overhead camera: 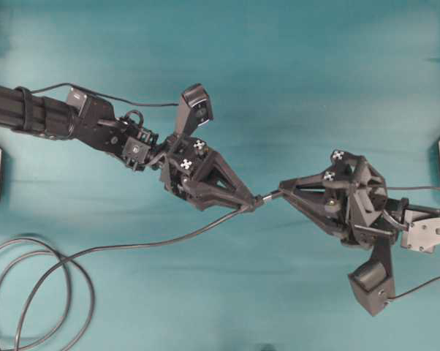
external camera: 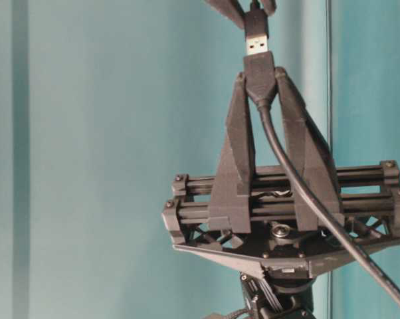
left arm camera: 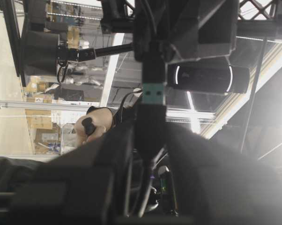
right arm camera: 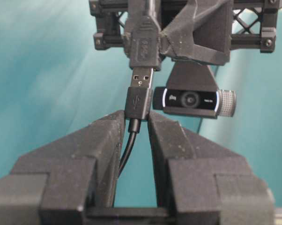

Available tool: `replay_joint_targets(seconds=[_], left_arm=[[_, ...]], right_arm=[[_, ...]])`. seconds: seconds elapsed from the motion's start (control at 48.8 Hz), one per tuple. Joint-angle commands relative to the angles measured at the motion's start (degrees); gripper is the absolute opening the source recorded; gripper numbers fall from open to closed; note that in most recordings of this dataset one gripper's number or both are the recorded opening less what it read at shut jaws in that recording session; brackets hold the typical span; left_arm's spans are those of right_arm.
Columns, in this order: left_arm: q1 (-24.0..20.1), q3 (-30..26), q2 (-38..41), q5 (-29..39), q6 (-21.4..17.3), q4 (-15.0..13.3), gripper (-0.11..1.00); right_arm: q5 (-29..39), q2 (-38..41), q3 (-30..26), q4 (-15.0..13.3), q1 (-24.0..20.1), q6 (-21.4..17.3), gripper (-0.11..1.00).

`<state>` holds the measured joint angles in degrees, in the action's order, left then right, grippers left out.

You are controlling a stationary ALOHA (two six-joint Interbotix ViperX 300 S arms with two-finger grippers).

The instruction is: Insert the USB using both arms.

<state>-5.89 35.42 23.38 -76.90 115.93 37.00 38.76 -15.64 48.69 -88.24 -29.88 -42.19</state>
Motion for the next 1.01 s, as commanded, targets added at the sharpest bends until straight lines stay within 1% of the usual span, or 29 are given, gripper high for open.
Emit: replay_joint_targets(seconds=[0.0,0.246,0.492,0.677,0.985], left_arm=[[-0.26,-0.62,-2.29,-0.09,0.88,-0.18,0.23],[-0.53,-0.88,-1.76,-0.18,0.97,-0.09,0.23],[-1.49,-0.88,-1.76,-0.53,0.97,-0.09,0.23],[-1.41,-0.88,-1.67,-0.44,0.97,-0.09,0.23],[-0.26,-3.78,0.00,-0.44,0.97,-0.09,0.23]], right_arm=[[0.26,-0.88,-0.79,-0.53,0.26,0.00,0.21],[0.09,-0.88,-1.14,-0.44,0.53,0.00,0.21],[-2.20,-0.88,-1.23,-0.53,0.53,0.09,0.21],[-2.37,-0.88,-1.41,-0.44,0.53,0.26,0.21],[-2.46,-0.88,-1.93,-0.53,0.53,0.44,0.21]])
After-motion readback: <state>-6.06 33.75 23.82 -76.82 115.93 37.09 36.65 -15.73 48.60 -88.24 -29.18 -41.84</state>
